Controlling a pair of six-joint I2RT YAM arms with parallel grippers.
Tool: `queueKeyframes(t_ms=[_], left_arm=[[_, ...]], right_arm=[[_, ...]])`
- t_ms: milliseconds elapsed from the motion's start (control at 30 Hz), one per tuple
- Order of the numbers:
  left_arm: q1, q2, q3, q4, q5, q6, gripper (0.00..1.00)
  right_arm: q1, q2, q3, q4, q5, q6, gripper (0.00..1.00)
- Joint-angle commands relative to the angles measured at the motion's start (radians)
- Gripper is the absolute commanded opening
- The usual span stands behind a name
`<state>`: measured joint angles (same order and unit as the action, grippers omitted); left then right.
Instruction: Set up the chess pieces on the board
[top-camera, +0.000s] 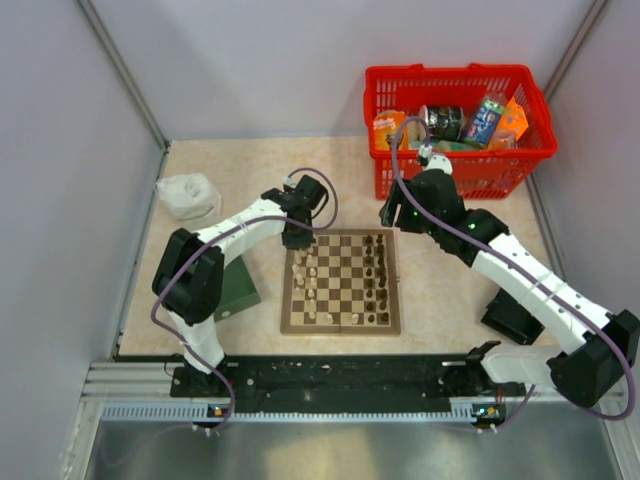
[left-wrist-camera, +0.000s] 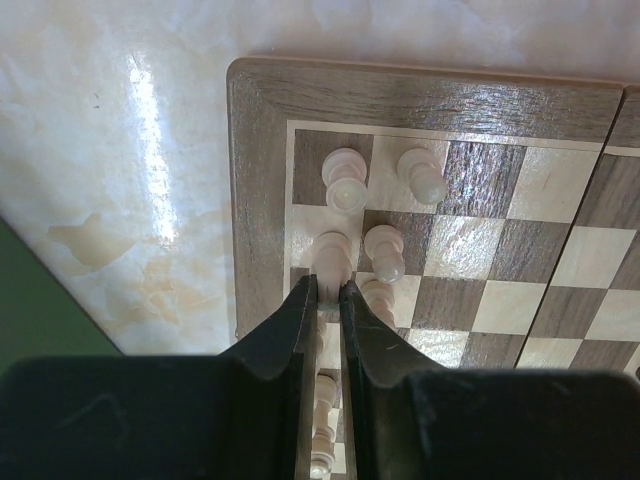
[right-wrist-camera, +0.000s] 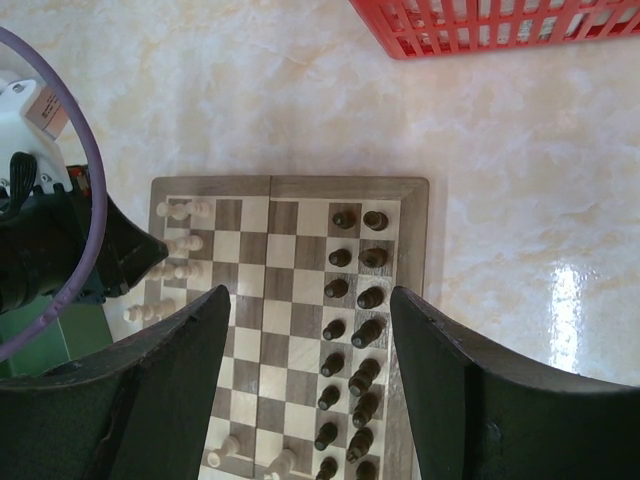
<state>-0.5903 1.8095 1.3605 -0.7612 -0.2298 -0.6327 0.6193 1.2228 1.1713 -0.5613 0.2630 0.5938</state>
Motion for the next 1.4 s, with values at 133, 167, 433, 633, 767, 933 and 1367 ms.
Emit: queueKeyframes(t_ms=[133,167,433,633,767,933,1367], left_arm=[[0.004,0.027,0.029,0.01,-0.014,-0.007,0.0],[0.003,0.027,0.029,0.008,-0.02,-0.01,0.0],[0.006,0.028,0.04,0.008,-0.02,-0.004,0.0],[0.006,0.019,0.025,0.017,-0.026,-0.009,0.0],[0.006,0.024,0.029,0.007,-0.025,-0.016,0.0],[0.004,0.02,0.02,0.01,-0.02,-0.012,0.0],[0.006,0.008,0.031,-0.009,-0.029,-0.013,0.03]], right_arm=[[-0.009,0.003,0.002,0.037,-0.01,-0.015,0.66],[-0.009,0.004,0.004,0.037,-0.008,-0.014,0.66],[-0.007,0.01,0.004,0.037,-0.013,-0.015,0.66],[-0.009,0.011,0.001,0.038,-0.015,-0.014,0.66],[-0.009,0.015,0.002,0.037,-0.013,-0.014,0.66],[-0.009,0.014,0.004,0.037,-0.016,-0.015,0.66],[-0.007,0.014,-0.001,0.037,-0.019,-0.017,0.66]])
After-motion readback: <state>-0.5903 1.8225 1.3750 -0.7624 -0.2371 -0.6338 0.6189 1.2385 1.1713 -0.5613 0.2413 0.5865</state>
